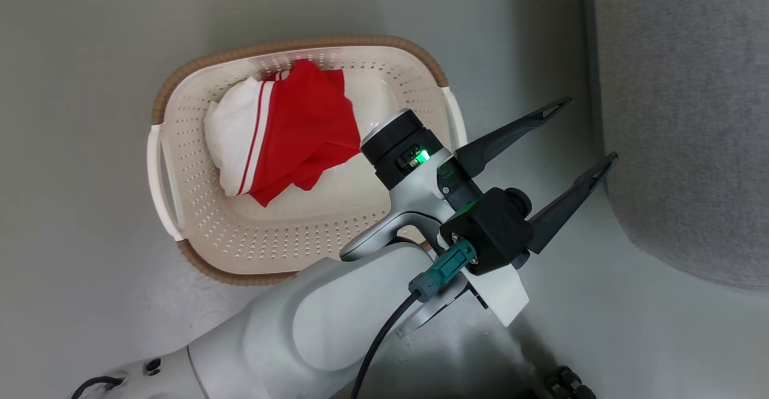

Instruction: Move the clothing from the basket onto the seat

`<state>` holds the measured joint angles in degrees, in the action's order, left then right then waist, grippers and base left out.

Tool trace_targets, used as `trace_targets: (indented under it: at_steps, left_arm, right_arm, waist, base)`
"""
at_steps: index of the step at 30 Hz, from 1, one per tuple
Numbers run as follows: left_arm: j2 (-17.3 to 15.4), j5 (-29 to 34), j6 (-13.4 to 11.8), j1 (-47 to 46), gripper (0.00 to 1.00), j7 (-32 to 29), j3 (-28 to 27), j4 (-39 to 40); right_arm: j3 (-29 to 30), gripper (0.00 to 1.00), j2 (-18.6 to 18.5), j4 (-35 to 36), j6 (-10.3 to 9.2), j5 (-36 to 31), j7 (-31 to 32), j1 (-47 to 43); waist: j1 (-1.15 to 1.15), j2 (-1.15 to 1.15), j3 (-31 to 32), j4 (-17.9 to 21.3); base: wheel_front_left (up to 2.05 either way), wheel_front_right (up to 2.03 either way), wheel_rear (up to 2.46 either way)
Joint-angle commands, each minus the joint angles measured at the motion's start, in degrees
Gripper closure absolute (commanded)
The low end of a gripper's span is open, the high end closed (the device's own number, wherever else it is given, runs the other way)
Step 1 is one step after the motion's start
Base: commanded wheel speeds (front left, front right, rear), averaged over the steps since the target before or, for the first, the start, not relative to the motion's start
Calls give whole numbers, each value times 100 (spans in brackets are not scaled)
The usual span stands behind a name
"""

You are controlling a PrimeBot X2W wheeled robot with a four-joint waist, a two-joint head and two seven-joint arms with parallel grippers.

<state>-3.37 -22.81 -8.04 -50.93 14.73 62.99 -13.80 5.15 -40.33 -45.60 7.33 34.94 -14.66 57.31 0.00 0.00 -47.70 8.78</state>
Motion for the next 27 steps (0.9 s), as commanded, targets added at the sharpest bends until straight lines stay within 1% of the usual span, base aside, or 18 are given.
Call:
trace_targets:
  at_steps: [1, 2, 3, 4, 9, 15, 21, 27]
  left_arm:
    - [49, -44, -57, -74, 0, 27, -57, 195]
    - [49, -56, -65, -73, 0, 27, -54, 206]
    - [49, -68, -69, -71, 0, 27, -56, 213]
    - [49, -80, -71, -62, 0, 27, -61, 221]
    - [49, -109, -68, 9, 0, 27, -109, 242]
    - [49, -109, -77, 249, 0, 27, -318, 270]
    - [49, -35, -156, 659, 0, 27, -716, 299]
    - [49, 109, -227, 1224, 0, 27, -1246, 303]
  right_arm:
    - [-162, 90, -210, -37, 16, 102, -34, -235]
    - [-246, 72, -189, -62, 16, 169, -34, -271]
    - [-338, 33, -178, -47, 16, 222, -34, -312]
    - [-423, 0, -173, -4, 16, 276, -34, -361]
    - [-653, 0, -189, 265, 16, 418, -34, -641]
    - [-886, 0, -172, 805, 16, 477, -34, -1193]
    - [-972, 0, -104, 1466, 16, 446, -34, -1677]
    - [-1062, 0, 14, 2109, 16, 375, -34, -2053]
  waist:
    - [0, 0, -44, -97]
    - [0, 0, -26, -104]
    - [0, 0, -1, -105]
    - [0, 0, 37, -109]
    - [0, 0, 229, -113]
    - [0, 0, 689, -150]
    - [0, 0, 1249, -270]
    - [0, 0, 1890, -488]
  base:
    - [0, 0, 0]
    - [0, 0, 0]
    - [0, 0, 0]
    - [0, 0, 0]
    - [0, 0, 0]
    - [0, 0, 0]
    - [0, 0, 0]
    - [0, 0, 0]
